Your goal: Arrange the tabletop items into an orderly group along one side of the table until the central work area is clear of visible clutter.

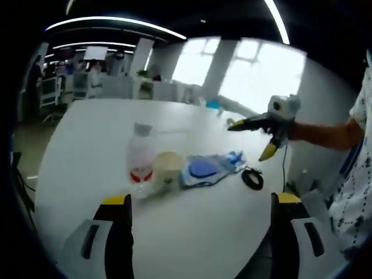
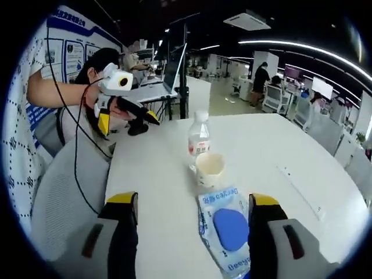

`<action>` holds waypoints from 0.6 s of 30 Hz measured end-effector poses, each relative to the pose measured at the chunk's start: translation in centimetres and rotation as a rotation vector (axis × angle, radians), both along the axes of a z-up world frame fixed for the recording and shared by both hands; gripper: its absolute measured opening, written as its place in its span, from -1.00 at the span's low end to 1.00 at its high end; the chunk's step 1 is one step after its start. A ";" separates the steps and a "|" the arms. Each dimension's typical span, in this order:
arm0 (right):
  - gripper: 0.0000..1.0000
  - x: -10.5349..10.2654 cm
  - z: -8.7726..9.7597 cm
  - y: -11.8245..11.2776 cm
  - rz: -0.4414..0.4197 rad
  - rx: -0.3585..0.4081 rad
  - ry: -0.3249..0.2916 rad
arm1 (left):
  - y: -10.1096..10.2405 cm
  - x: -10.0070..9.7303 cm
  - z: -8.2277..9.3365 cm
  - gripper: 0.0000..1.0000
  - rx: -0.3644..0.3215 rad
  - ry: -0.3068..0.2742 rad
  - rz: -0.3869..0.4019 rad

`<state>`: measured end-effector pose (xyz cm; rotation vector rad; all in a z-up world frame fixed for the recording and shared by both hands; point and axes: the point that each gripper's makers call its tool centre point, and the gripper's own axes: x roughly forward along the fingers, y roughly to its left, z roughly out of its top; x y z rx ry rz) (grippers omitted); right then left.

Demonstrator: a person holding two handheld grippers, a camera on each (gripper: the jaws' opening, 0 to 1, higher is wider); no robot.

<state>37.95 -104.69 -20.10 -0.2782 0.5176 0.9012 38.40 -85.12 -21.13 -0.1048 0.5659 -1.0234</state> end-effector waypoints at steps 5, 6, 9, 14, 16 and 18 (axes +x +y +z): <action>0.62 -3.1 0.7 -4.3 -0.122 0.016 -0.001 | -0.1 -0.8 0.8 0.93 0.007 -0.029 -0.004; 0.64 -3.9 0.8 -5.5 -0.157 0.027 -0.003 | -0.1 -1.1 0.8 0.93 0.008 -0.028 -0.007; 0.72 -6.2 1.1 -7.8 -0.230 0.055 -0.006 | -0.2 -2.2 0.9 0.93 0.027 -0.030 -0.022; 0.82 -9.7 0.8 -11.0 -0.316 0.068 -0.002 | -0.2 -3.4 1.1 0.93 0.038 -0.040 -0.023; 0.83 -11.2 0.8 -12.1 -0.353 0.089 0.010 | -0.3 -3.8 1.3 0.93 0.043 -0.045 -0.029; 0.86 -12.3 0.8 -13.3 -0.385 0.096 -0.001 | -0.3 -4.0 1.7 0.93 0.038 -0.061 -0.024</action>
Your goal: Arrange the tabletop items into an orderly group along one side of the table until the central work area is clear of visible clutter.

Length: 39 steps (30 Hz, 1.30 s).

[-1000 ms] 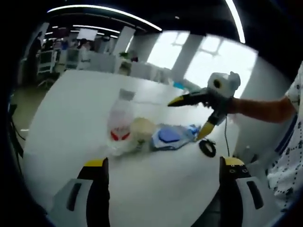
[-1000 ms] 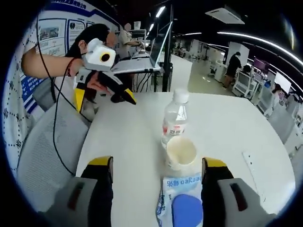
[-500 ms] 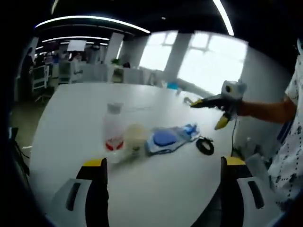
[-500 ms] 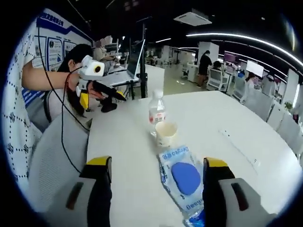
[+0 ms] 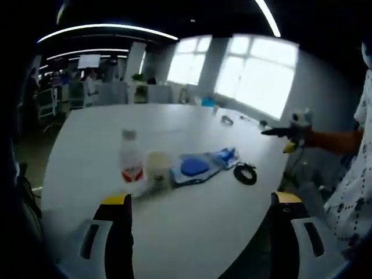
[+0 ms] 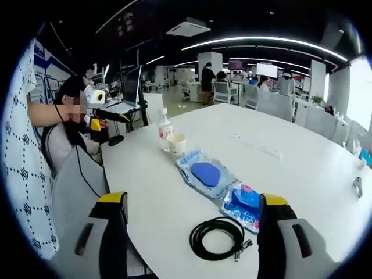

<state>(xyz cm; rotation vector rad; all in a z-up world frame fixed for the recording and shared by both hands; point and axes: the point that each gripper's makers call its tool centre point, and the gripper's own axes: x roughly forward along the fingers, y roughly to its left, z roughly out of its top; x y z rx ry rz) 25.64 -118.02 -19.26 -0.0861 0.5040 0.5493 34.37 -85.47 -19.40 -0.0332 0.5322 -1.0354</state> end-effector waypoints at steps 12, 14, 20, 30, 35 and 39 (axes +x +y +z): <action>0.98 -5.0 -0.7 -2.6 -0.102 0.026 -0.018 | -0.5 -3.1 0.5 0.93 0.010 -0.040 -0.010; 0.98 -5.8 -1.9 -3.9 -0.120 0.034 -0.002 | -0.6 -3.9 0.4 0.93 0.004 -0.043 -0.012; 0.98 -7.6 -2.0 -4.4 -0.170 0.052 -0.008 | -0.7 -5.2 0.8 0.93 -0.007 -0.053 0.001; 0.98 -9.3 -3.2 -5.0 -0.217 0.038 0.006 | -0.4 -6.4 1.1 0.93 -0.019 -0.068 0.029; 0.96 -9.4 -3.2 -4.7 -0.216 0.024 0.009 | -0.1 -6.6 1.1 0.93 -0.022 -0.072 0.043; 0.94 -9.5 -3.3 -4.5 -0.213 0.019 0.016 | -0.1 -6.6 0.7 0.92 -0.021 -0.066 0.052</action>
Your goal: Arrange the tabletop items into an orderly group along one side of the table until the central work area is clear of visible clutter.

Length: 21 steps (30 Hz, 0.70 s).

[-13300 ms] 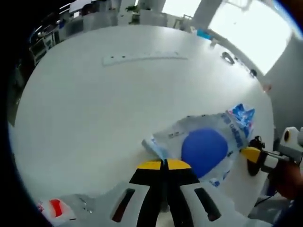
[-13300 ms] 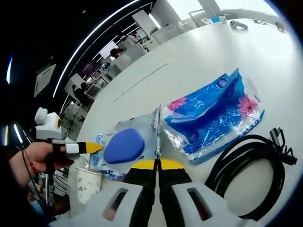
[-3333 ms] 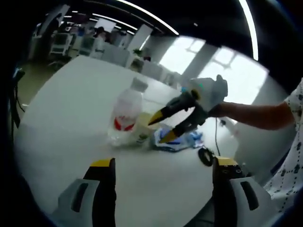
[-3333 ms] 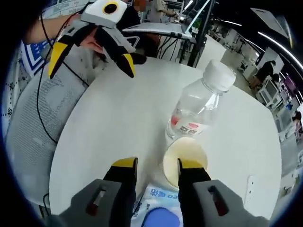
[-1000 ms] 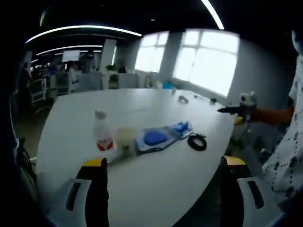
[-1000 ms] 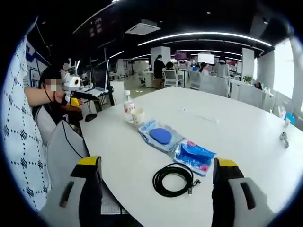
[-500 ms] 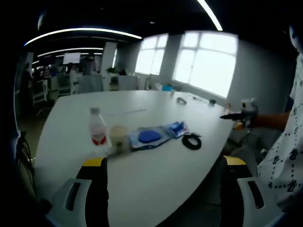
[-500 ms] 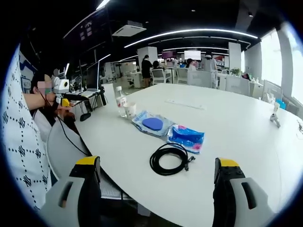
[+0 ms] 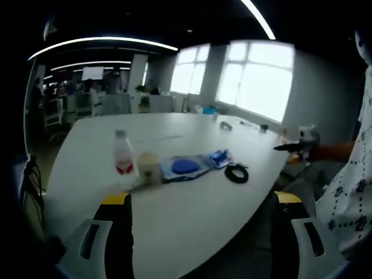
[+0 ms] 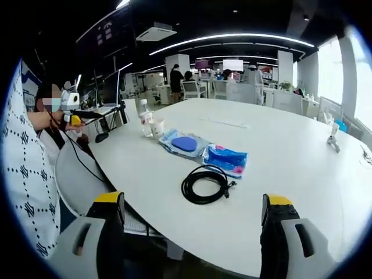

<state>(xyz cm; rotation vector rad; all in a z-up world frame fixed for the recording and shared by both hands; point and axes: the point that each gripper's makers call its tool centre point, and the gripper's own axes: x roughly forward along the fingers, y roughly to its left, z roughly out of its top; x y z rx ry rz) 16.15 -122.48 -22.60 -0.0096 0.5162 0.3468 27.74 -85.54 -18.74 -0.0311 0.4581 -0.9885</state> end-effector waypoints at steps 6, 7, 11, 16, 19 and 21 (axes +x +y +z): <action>0.93 0.1 0.3 0.2 -0.001 -0.003 -0.002 | -0.2 -0.1 -0.3 0.91 -0.005 0.001 -0.003; 0.92 0.2 0.3 0.3 0.002 -0.006 -0.001 | -0.2 -0.1 -0.3 0.92 -0.003 0.002 0.000; 0.91 0.3 0.2 0.7 0.015 -0.023 0.009 | -0.1 0.2 -0.5 0.91 -0.009 0.002 0.004; 0.89 0.6 0.1 0.2 0.017 -0.024 0.012 | 0.1 0.4 -0.8 0.90 0.005 -0.002 -0.003; 0.89 0.7 0.2 0.2 0.020 -0.027 0.012 | 0.1 0.4 -0.8 0.90 0.004 0.002 -0.003; 0.89 0.8 0.2 0.2 0.023 -0.030 0.009 | 0.1 0.7 -0.7 0.90 0.001 -0.005 0.001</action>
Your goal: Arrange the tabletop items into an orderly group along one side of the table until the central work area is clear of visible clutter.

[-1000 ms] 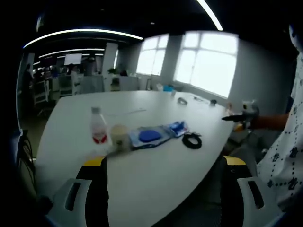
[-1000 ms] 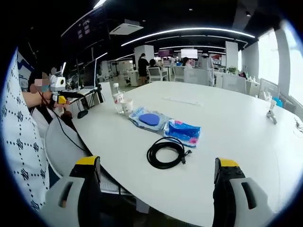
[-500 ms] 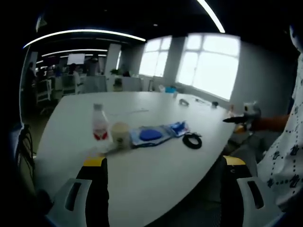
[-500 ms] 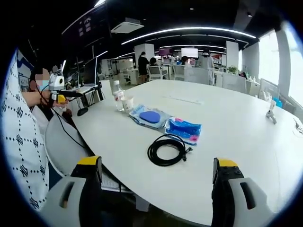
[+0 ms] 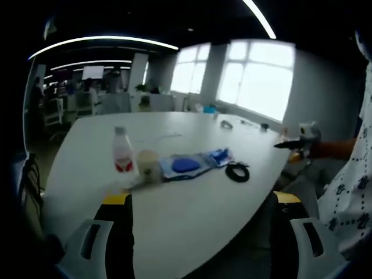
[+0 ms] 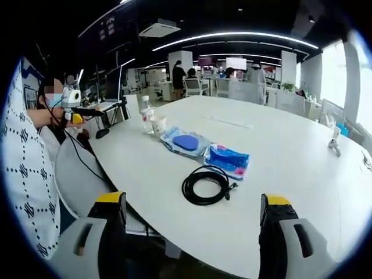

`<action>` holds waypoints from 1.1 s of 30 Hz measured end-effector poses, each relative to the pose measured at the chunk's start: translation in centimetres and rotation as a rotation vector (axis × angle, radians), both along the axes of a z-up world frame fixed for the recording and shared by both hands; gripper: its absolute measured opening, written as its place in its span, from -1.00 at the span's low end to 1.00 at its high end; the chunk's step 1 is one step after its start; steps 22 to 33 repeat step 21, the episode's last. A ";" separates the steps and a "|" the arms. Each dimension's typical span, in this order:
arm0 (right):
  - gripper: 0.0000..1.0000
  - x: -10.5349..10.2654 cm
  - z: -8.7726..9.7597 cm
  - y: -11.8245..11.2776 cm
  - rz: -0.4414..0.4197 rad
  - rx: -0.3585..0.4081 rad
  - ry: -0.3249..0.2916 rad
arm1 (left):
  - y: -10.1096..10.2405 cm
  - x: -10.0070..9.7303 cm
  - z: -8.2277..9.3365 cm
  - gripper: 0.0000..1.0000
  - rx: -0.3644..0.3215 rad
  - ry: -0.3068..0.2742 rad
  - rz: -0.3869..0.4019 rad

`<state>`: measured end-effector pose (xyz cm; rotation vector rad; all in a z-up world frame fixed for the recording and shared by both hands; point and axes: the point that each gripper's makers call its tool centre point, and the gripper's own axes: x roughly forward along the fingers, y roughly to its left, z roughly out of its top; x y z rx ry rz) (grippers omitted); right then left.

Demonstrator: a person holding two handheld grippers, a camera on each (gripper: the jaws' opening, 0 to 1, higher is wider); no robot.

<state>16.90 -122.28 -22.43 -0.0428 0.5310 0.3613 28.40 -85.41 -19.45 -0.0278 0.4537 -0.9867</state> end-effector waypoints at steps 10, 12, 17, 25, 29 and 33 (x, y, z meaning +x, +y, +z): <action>0.88 -0.1 -0.3 -0.2 0.006 -0.009 0.012 | 0.2 0.2 -0.5 0.86 0.017 -0.001 -0.004; 0.87 -0.1 -0.3 -0.3 0.006 -0.010 0.015 | 0.3 0.2 -0.6 0.87 0.020 -0.002 -0.001; 0.89 0.0 -0.4 -0.5 0.008 -0.009 0.014 | 0.9 0.5 -0.6 0.93 0.041 -0.016 0.014; 0.90 0.1 -0.5 -0.6 0.011 -0.009 0.017 | 1.2 0.7 -0.7 0.93 0.041 -0.004 0.026; 0.90 0.1 -0.5 -0.6 0.011 -0.009 0.017 | 1.2 0.7 -0.7 0.93 0.041 -0.004 0.026; 0.90 0.1 -0.5 -0.6 0.011 -0.009 0.017 | 1.2 0.7 -0.7 0.93 0.041 -0.004 0.026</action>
